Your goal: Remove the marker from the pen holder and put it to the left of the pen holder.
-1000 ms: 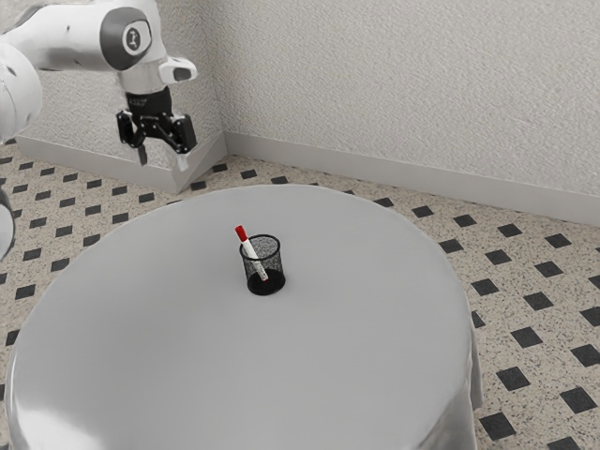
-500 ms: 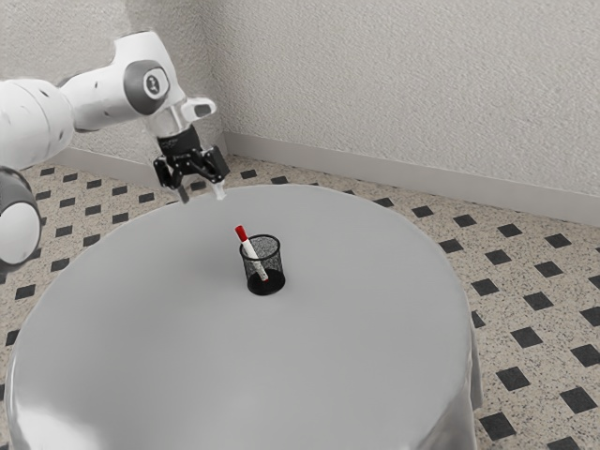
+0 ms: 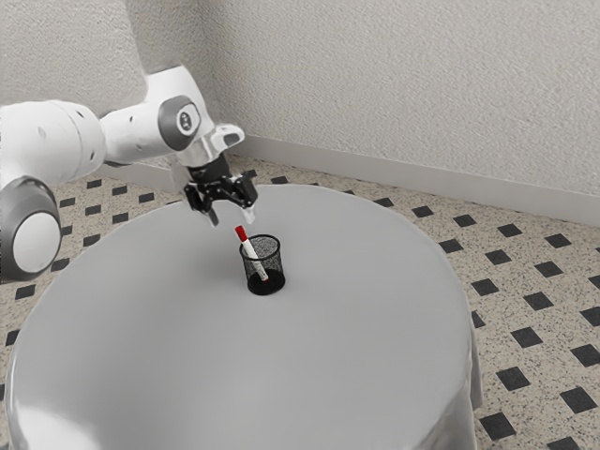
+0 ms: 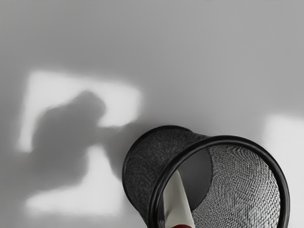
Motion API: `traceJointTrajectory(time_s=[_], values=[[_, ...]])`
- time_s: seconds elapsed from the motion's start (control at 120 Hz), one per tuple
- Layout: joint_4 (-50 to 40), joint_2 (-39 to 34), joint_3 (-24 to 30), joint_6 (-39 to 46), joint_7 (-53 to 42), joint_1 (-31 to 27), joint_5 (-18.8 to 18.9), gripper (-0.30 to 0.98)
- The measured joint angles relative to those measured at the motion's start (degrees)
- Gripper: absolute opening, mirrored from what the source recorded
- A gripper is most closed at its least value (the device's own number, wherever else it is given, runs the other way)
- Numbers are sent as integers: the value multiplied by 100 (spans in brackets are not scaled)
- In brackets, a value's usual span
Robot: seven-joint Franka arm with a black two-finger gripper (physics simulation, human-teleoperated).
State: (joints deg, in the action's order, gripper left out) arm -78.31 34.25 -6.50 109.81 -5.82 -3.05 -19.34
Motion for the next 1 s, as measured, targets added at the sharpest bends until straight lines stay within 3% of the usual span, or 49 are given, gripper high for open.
traceJointTrajectory(time_s=[0.608,1.0], values=[[-444,-37,8,522,-48,118,-22,64],[-609,-161,17,560,-46,156,-22,36]])
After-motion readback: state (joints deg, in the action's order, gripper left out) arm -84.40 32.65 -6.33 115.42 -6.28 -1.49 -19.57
